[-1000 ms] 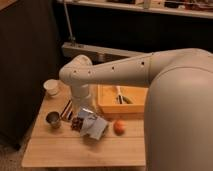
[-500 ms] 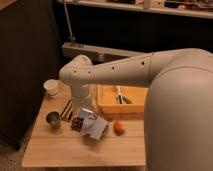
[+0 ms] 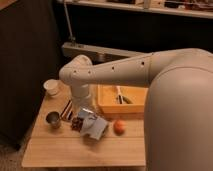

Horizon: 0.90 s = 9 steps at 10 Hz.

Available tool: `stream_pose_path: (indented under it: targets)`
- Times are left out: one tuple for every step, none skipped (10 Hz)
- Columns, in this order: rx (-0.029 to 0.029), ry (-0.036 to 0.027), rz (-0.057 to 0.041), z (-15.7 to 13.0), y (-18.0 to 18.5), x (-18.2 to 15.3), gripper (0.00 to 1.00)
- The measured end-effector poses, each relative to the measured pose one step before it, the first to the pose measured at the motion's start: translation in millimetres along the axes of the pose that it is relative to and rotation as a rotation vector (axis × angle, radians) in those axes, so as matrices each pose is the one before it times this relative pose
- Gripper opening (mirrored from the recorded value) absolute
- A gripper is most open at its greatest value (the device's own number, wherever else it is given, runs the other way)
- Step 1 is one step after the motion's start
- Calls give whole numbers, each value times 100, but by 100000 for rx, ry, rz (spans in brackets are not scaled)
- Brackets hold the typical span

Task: Place towel in paper cup

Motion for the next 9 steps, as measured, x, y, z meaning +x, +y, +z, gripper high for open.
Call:
stream_pose_path:
  targets:
    - [4, 0, 21, 2, -5, -1, 65]
    - [0, 2, 1, 0, 0, 0, 65]
    - [-5, -5, -14, -4, 3, 1, 65]
    - [3, 4, 11, 2, -3, 0, 65]
    - [-2, -4, -3, -2, 2, -1, 65]
    - [26, -5, -32, 2, 4, 7, 65]
    - [301, -177, 114, -60, 48, 89, 65]
    - [1016, -426, 1468, 114, -219, 362, 65]
    - [-530, -1230, 1752, 53, -370, 260, 65]
